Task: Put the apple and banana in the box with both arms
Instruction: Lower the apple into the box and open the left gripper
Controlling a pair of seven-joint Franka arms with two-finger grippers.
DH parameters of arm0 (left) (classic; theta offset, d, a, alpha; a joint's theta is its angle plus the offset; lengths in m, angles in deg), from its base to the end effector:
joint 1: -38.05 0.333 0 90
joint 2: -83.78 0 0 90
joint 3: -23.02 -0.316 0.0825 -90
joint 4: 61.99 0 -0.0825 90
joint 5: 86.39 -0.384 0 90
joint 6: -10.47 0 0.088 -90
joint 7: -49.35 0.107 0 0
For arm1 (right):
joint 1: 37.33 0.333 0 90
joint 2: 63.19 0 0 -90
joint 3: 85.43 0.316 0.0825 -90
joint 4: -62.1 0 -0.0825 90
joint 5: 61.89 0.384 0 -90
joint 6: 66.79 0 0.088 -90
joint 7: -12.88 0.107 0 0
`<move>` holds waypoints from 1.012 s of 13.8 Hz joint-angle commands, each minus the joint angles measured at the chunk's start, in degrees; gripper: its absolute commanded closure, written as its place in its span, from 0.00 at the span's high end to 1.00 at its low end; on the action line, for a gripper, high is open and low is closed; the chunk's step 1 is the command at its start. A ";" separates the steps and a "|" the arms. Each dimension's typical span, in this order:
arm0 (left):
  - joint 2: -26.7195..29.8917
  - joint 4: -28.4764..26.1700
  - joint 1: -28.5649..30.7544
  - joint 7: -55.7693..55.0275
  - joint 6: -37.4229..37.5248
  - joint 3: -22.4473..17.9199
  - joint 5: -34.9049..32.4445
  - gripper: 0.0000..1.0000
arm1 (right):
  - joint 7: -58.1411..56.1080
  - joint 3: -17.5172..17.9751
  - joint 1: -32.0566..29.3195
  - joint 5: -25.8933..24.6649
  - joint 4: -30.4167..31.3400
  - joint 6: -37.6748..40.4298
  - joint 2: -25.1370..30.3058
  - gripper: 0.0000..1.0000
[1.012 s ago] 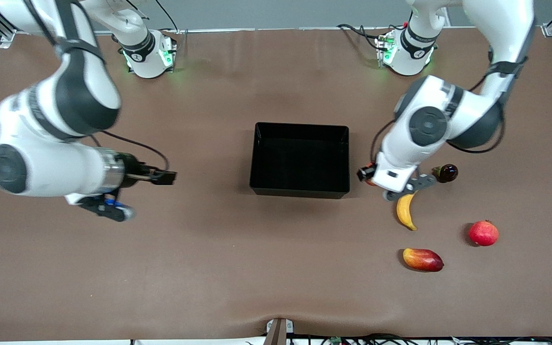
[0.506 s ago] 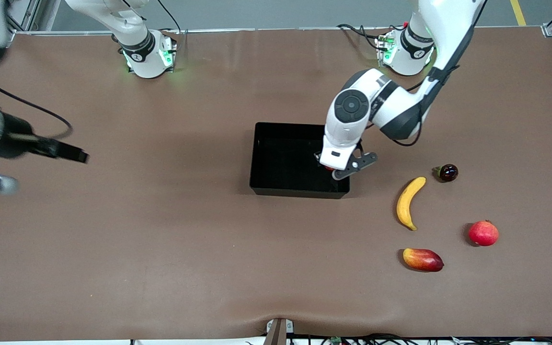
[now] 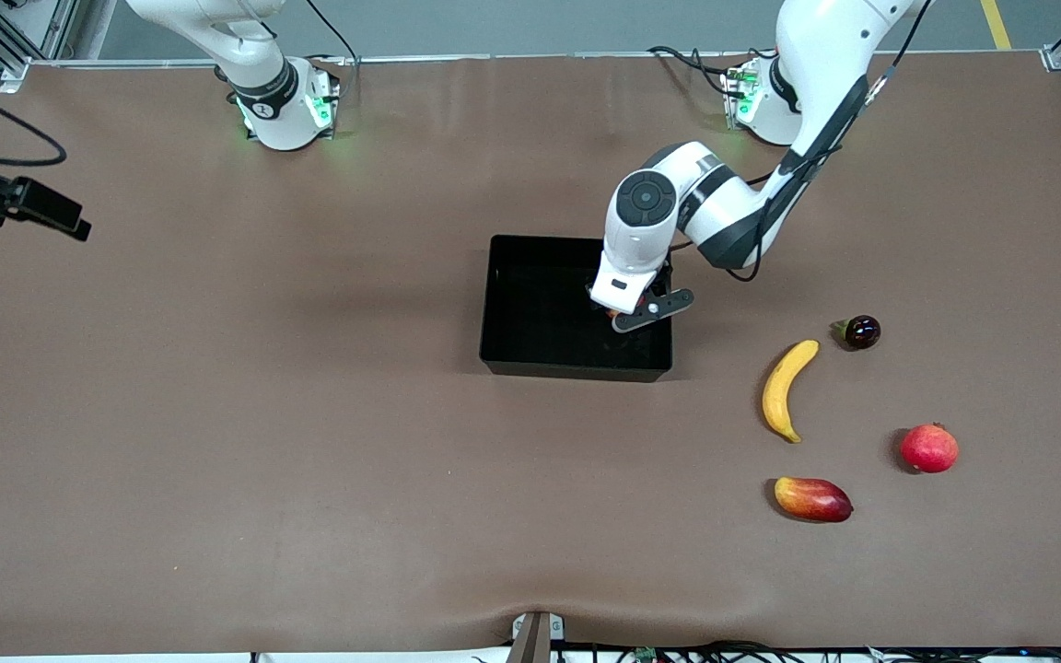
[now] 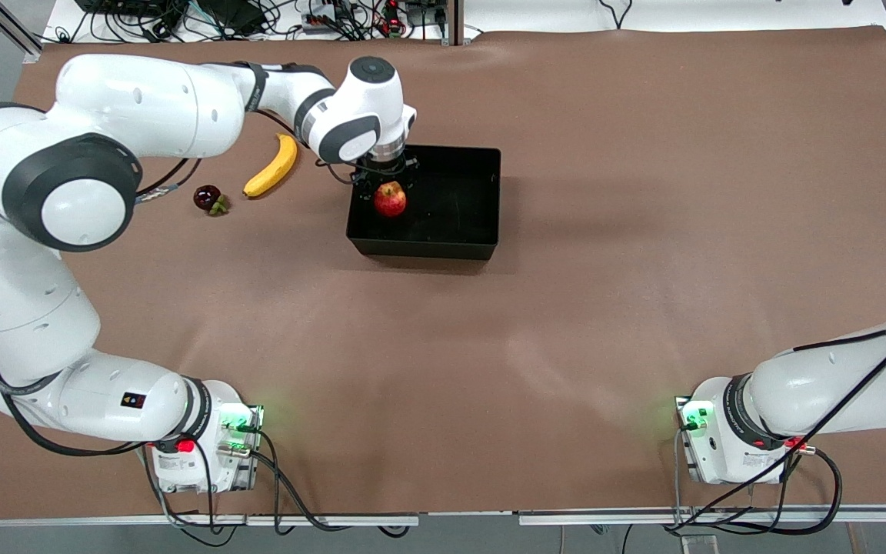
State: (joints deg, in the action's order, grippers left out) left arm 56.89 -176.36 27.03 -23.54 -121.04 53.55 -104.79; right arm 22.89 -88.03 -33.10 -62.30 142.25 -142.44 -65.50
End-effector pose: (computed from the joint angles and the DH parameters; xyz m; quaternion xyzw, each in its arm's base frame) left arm 0.4567 -0.3843 0.2449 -0.9831 -0.1781 0.0247 0.0343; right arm 0.5395 0.0151 0.6609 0.9955 -0.0736 -0.0586 0.0104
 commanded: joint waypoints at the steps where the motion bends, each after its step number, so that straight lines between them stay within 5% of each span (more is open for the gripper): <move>1: -2.55 -0.25 -0.84 -4.18 -2.07 -0.03 -3.65 0.00 | -5.51 0.59 -0.53 -1.44 12.12 -6.06 8.64 1.00; 6: -4.67 -0.16 -1.28 -7.62 -2.25 -0.03 -5.33 0.00 | -11.24 0.50 -2.38 -0.73 10.73 -7.31 8.12 1.00; 7: -4.76 -0.16 -1.28 -7.53 -2.25 -0.03 -5.59 0.10 | -11.33 0.50 -2.47 -0.73 10.03 -7.49 7.77 1.00; 8: -4.76 -0.07 -1.28 -7.53 -2.17 -0.03 -5.77 0.84 | -11.33 0.50 -2.47 -0.91 9.59 -7.49 7.59 1.00; 9: -4.58 0.02 -1.28 -7.62 -2.25 -0.03 -6.73 1.00 | -11.51 0.32 -2.73 -0.91 8.80 -7.40 6.89 1.00; 14: -0.29 0.72 -0.76 -7.27 0.89 0.75 -7.00 1.00 | -20.74 -0.30 -6.95 1.11 6.42 -7.14 4.78 1.00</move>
State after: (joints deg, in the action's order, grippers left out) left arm 53.27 -175.30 26.15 -29.50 -122.24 53.63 -110.30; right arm 3.78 -89.01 -38.91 -62.11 150.72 -150.22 -59.61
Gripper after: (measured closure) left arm 0.000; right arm 0.000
